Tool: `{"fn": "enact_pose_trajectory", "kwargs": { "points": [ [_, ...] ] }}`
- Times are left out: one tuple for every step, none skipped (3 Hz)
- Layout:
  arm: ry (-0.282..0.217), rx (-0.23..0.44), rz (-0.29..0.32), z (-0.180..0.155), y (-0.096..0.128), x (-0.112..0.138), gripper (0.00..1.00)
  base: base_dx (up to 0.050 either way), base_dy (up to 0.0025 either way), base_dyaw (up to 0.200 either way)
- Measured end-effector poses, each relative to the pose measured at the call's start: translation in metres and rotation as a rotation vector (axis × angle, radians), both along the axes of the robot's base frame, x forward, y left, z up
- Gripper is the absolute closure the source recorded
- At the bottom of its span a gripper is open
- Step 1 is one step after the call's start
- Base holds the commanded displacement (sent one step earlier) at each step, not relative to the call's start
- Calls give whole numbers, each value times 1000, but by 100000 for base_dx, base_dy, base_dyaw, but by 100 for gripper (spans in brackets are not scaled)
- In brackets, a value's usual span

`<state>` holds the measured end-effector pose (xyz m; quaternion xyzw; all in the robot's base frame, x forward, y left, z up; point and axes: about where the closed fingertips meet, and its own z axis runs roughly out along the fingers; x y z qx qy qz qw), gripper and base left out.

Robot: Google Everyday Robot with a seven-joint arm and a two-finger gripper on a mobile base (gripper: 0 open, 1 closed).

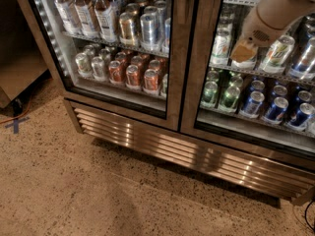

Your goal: Close right fridge door

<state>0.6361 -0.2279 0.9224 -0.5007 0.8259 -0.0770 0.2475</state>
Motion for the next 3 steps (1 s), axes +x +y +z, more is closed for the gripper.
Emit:
{"fn": "enact_pose_trajectory", "kwargs": {
  "points": [
    [-141, 37, 26, 38, -2, -71, 100, 0, 0, 0],
    [-126, 29, 27, 12, -19, -142, 100, 0, 0, 0],
    [-46, 19, 9, -28, -30, -165, 100, 0, 0, 0]
  ]
}}
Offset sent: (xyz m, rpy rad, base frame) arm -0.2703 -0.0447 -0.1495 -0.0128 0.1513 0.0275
